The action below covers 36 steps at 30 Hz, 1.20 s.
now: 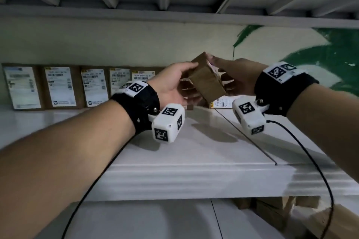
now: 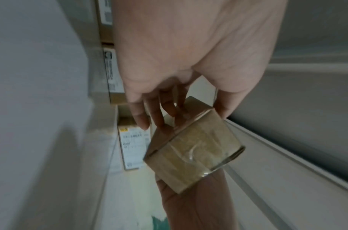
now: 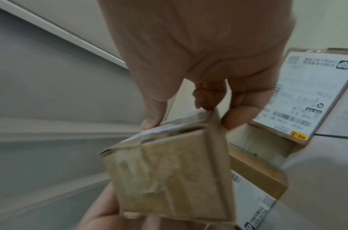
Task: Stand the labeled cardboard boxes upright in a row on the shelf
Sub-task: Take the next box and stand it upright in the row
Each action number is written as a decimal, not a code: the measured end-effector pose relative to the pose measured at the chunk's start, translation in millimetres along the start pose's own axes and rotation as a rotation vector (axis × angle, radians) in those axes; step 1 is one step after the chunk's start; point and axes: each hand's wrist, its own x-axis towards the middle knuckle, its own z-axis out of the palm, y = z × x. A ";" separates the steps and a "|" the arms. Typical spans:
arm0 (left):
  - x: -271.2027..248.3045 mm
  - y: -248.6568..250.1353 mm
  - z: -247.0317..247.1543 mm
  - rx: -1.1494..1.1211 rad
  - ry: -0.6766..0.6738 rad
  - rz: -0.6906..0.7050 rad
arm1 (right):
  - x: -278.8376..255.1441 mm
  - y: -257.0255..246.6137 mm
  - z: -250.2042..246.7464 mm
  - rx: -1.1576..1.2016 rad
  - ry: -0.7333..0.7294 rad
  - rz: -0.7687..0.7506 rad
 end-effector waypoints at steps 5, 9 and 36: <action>-5.0 -6.5 -11.7 0.051 0.026 0.031 | 14.6 28.0 -3.8 0.174 -0.093 -0.197; -6.3 -14.0 -11.8 0.147 -0.012 0.035 | 10.3 33.4 -12.9 0.211 -0.173 -0.248; -4.1 -11.5 -14.1 0.212 0.085 0.159 | 16.7 15.2 -9.4 0.191 -0.198 -0.103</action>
